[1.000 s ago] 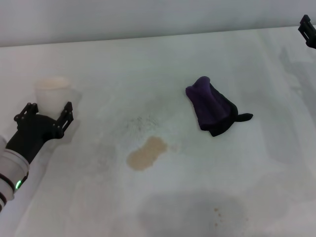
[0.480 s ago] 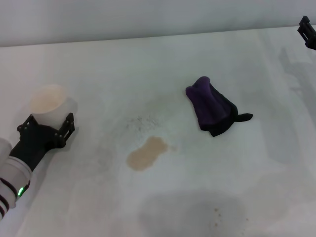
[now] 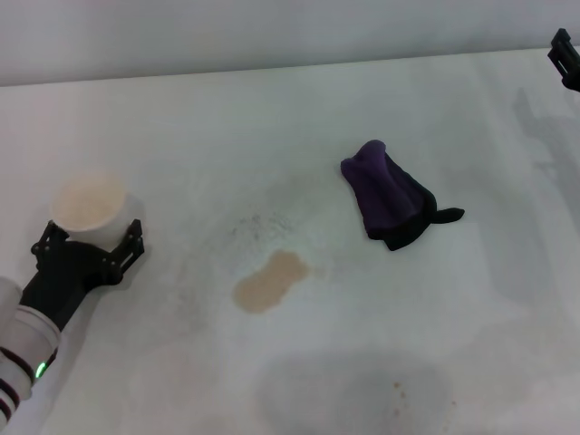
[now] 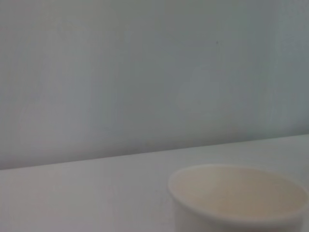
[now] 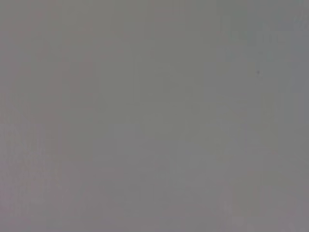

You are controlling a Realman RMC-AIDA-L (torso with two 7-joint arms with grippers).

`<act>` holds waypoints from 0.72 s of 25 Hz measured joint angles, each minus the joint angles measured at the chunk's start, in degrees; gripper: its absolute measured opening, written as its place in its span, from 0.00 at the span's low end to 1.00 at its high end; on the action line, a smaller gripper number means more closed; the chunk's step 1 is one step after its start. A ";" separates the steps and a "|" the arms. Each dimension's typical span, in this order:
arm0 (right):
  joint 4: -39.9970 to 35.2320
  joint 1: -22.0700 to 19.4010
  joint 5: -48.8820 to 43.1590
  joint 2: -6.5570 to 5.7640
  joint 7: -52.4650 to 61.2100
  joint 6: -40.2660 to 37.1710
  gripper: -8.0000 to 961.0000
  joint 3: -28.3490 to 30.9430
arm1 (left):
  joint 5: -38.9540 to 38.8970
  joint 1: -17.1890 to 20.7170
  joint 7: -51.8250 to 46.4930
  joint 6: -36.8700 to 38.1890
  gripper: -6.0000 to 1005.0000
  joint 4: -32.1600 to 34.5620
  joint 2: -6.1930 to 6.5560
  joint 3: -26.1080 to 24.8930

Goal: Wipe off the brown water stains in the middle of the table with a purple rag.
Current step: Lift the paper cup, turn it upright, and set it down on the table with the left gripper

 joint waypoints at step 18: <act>-0.03 -0.57 -0.09 0.06 -0.02 1.46 0.82 -1.34 | 0.08 4.44 0.06 3.31 0.88 2.28 0.07 0.05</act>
